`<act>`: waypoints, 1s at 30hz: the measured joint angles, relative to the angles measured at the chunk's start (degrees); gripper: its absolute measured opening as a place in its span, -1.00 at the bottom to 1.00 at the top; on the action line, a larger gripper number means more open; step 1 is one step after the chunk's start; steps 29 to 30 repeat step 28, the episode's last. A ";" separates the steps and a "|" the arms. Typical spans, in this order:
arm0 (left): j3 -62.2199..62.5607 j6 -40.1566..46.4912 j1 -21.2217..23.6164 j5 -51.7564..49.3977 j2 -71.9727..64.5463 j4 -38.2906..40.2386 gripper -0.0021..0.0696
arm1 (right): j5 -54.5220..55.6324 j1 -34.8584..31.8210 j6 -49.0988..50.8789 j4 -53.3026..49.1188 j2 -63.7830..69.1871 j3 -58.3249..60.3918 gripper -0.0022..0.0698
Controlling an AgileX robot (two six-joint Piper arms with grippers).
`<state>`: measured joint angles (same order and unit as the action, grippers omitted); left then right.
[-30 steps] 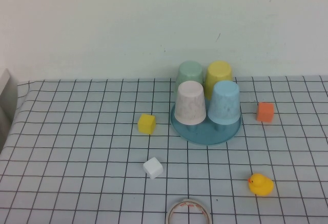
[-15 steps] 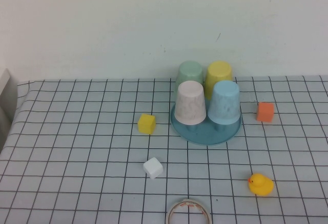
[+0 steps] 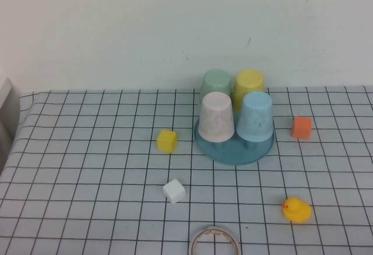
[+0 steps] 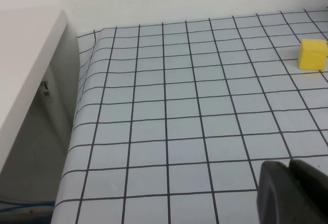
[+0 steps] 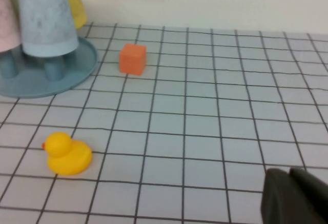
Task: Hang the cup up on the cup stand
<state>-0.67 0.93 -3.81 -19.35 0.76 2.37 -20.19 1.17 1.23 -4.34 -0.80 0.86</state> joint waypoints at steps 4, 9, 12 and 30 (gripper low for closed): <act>0.00 0.00 0.00 0.00 0.00 0.00 -0.94 | 0.00 -1.89 2.27 0.00 0.00 0.00 -0.94; 0.00 0.00 0.00 0.06 0.00 0.00 -0.95 | 0.00 -1.89 2.49 -0.77 0.00 0.00 -0.94; 0.00 0.00 0.00 0.06 0.00 0.00 -0.95 | 0.00 -1.89 2.49 -1.09 0.00 0.00 -0.94; 0.00 0.00 0.00 0.06 0.00 0.00 -0.95 | 0.00 -1.89 2.49 -1.24 0.00 0.00 -0.94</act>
